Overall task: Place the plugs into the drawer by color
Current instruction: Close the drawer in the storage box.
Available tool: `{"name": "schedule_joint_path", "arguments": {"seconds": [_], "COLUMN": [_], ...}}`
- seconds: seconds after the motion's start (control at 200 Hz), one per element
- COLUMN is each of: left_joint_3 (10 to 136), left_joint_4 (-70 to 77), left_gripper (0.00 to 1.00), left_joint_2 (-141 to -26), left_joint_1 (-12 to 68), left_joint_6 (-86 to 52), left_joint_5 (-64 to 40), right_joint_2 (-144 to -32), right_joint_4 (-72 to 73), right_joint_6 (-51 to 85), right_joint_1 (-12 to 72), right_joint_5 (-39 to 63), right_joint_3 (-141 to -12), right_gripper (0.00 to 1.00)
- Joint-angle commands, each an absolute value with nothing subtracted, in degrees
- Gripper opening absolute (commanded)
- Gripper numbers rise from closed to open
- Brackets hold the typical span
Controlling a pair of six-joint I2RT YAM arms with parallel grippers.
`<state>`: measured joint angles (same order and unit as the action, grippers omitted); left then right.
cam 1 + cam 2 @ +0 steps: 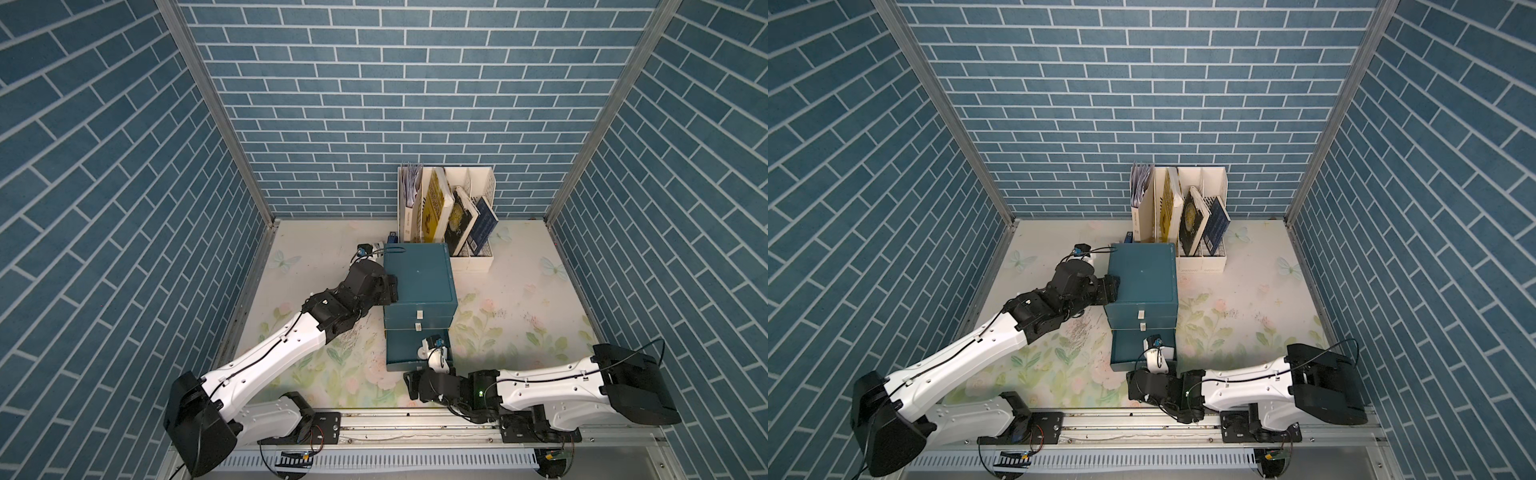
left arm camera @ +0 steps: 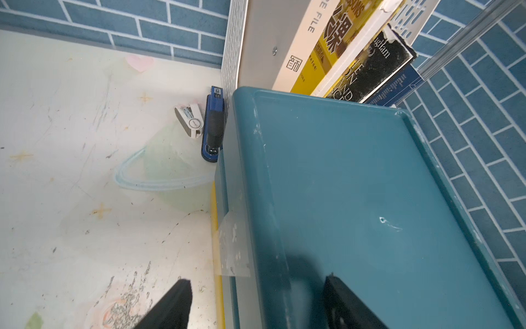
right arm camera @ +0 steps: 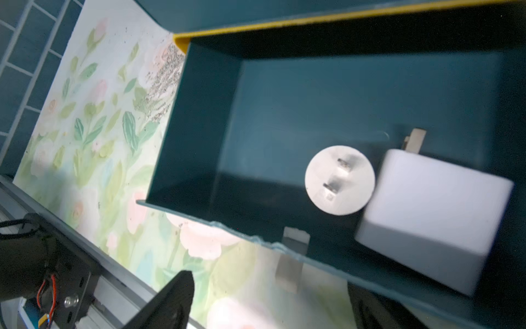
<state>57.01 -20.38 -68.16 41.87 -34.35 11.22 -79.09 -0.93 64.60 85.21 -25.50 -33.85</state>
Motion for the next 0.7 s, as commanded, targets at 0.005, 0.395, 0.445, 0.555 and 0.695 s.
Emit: {"name": "schedule_joint_path", "arguments": {"seconds": [0.005, 0.395, 0.445, 0.555, 0.695], "left_joint_3": [54.24, 49.66, 49.75, 49.3, 49.03], "left_joint_4": [-21.47, -21.16, -21.65, -21.57, -21.79], "left_gripper": [0.74, 0.68, 0.68, 0.67, 0.69], "left_joint_2": [-67.6, -64.84, -64.73, -64.17, -63.77], "left_joint_1": [40.87, 40.87, 40.8, 40.87, 40.87], "left_joint_6": [-33.06, -32.92, -32.67, -32.46, -32.6], "left_joint_5": [8.97, 6.36, 6.32, 5.77, 5.15], "right_joint_2": [-81.56, -91.74, -92.48, -92.78, -89.92], "right_joint_4": [4.08, 15.77, 16.13, 18.21, 13.93], "right_joint_6": [58.75, 41.68, 41.02, 40.04, 39.99], "right_joint_1": [83.4, 78.54, 77.9, 77.61, 79.69], "right_joint_5": [-30.3, -38.84, -38.94, -39.21, -42.56], "right_joint_3": [-36.05, -40.47, -40.81, -40.16, -39.73], "right_gripper": [0.88, 0.9, 0.9, 0.9, 0.88]}}
